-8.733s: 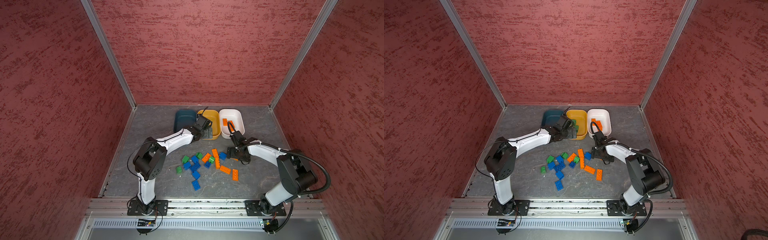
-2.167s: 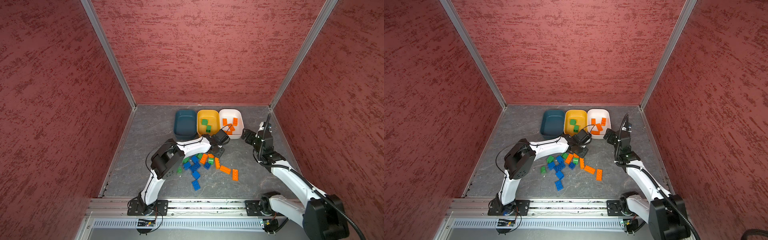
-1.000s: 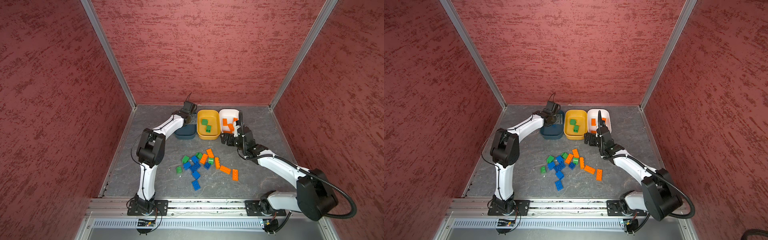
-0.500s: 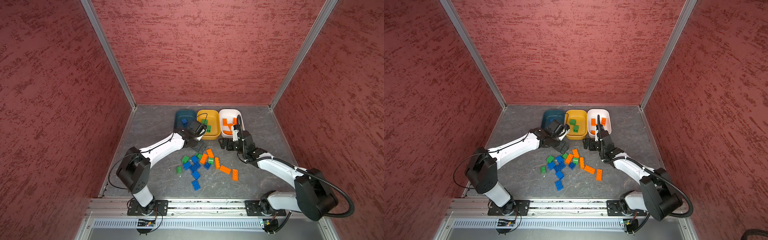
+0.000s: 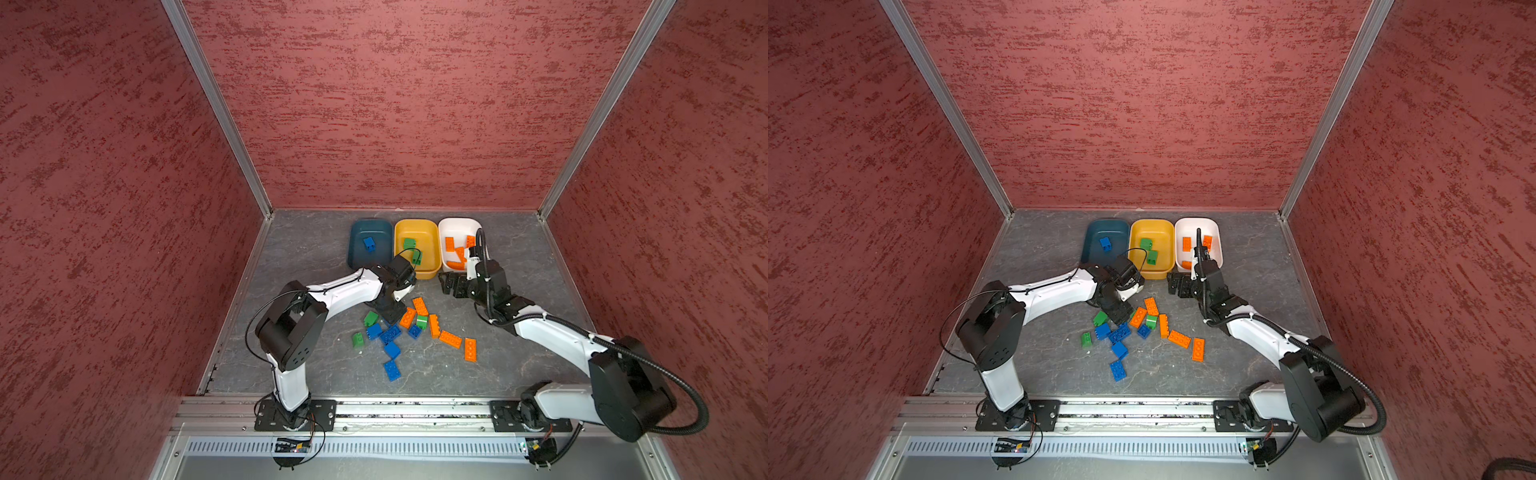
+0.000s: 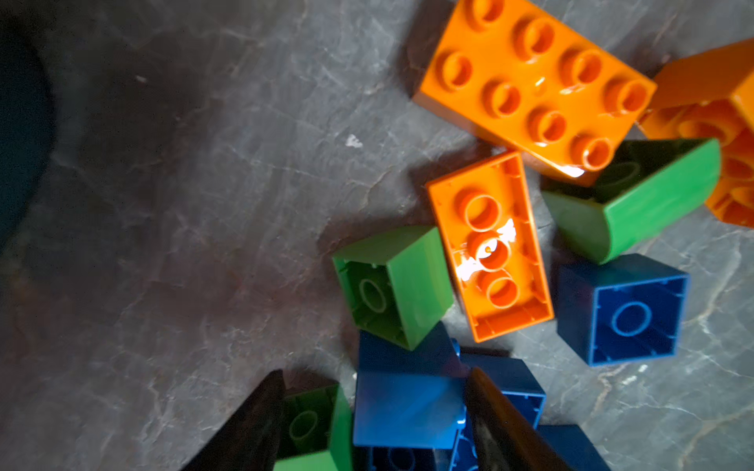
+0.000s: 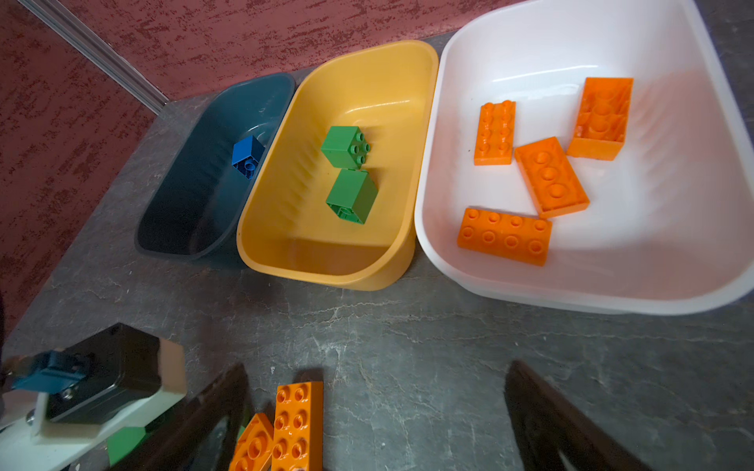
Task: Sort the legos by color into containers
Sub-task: 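Lower the left gripper onto another blue brick in the pile and grasp it, then carry the blue brick with the left gripper into the teal bin and release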
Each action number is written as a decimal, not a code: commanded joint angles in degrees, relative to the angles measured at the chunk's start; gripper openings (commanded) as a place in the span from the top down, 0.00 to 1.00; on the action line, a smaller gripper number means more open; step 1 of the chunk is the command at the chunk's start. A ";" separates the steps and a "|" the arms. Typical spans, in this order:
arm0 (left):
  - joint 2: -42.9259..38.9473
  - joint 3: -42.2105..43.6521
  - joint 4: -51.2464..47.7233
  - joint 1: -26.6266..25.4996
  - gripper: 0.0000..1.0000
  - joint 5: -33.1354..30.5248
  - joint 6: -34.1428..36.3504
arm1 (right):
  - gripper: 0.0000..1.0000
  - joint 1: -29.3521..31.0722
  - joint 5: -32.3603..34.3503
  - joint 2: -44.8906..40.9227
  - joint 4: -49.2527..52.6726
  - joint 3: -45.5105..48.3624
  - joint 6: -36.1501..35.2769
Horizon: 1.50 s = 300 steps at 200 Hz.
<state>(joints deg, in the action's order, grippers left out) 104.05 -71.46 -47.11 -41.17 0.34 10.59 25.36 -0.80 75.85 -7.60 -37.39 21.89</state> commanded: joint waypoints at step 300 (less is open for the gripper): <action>-10.96 4.33 18.53 14.75 0.63 9.67 -11.78 | 0.01 1.30 -2.08 -1.59 -0.88 -2.05 -5.38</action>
<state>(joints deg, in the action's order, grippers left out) 95.57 -66.67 -36.36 -29.34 7.11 4.21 25.80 -1.13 75.37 -7.49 -36.97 19.33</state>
